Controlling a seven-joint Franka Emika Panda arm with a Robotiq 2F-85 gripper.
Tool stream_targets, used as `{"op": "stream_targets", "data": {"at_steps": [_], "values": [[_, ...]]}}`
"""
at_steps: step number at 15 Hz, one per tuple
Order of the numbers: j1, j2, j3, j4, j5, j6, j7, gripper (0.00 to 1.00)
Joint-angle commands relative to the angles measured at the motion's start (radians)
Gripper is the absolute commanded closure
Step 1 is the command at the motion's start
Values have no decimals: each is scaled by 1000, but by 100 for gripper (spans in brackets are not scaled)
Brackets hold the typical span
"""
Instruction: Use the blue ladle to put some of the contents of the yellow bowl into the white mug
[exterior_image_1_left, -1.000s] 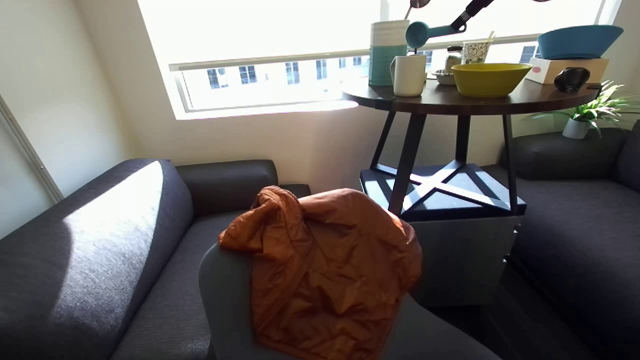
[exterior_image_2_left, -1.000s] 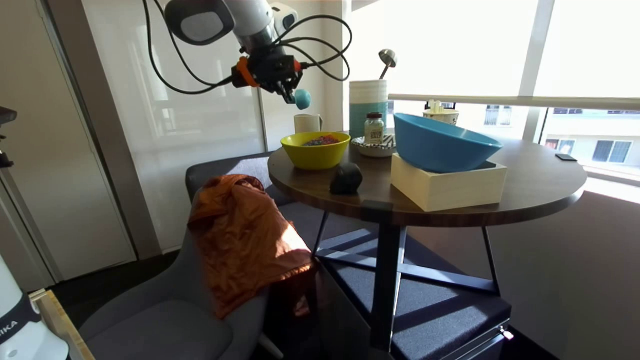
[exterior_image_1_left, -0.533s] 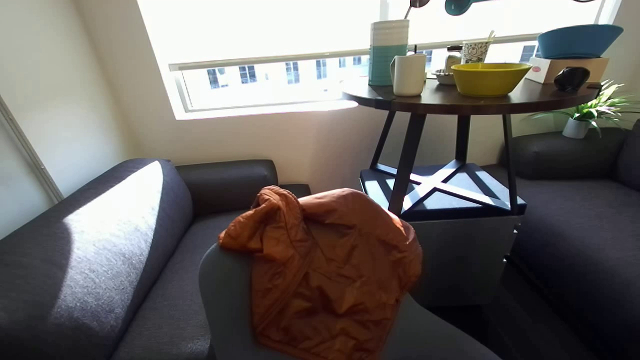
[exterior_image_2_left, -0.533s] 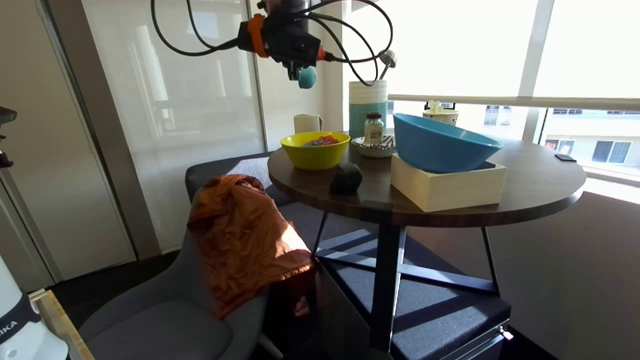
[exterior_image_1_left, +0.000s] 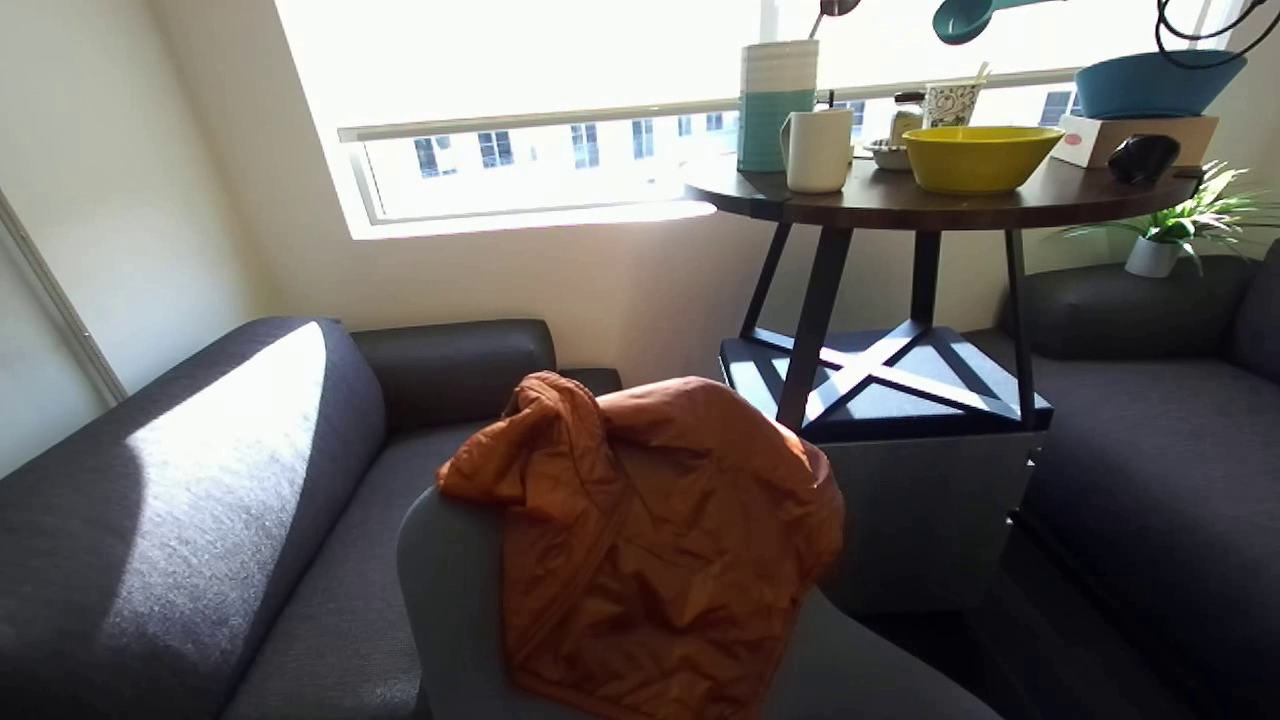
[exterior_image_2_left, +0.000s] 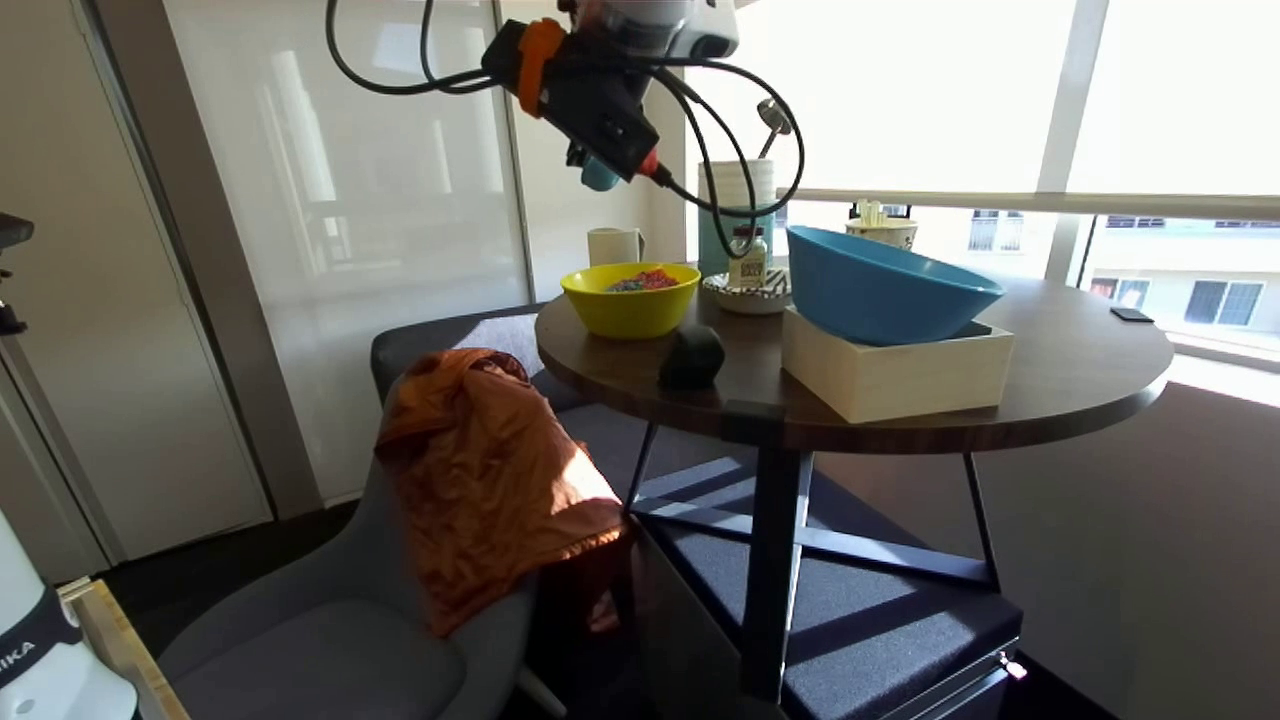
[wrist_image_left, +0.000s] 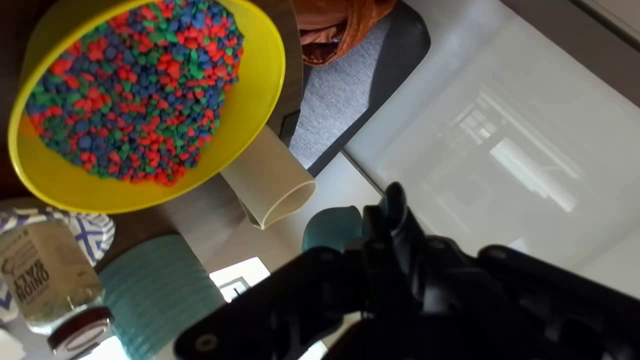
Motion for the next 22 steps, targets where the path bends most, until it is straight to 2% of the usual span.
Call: {"op": "stream_targets", "data": {"at_steps": [1,3,5,6,7,8,9,15,22], "values": [[-52,113,23,90,-3,-83,153,98],[-83,167,26,123,24,-120,231,98],[-104,190,28,132,27,-100,320,98],[-96,146,44,78,1,-75,233,98],[-106,159,47,84,1,-75,237,92],[-110,163,49,84,1,-75,231,92],[-110,163,51,84,1,-75,230,98],[-152,135,37,74,3,-147,313,98],[-149,119,46,24,-65,-126,392,98]]}}
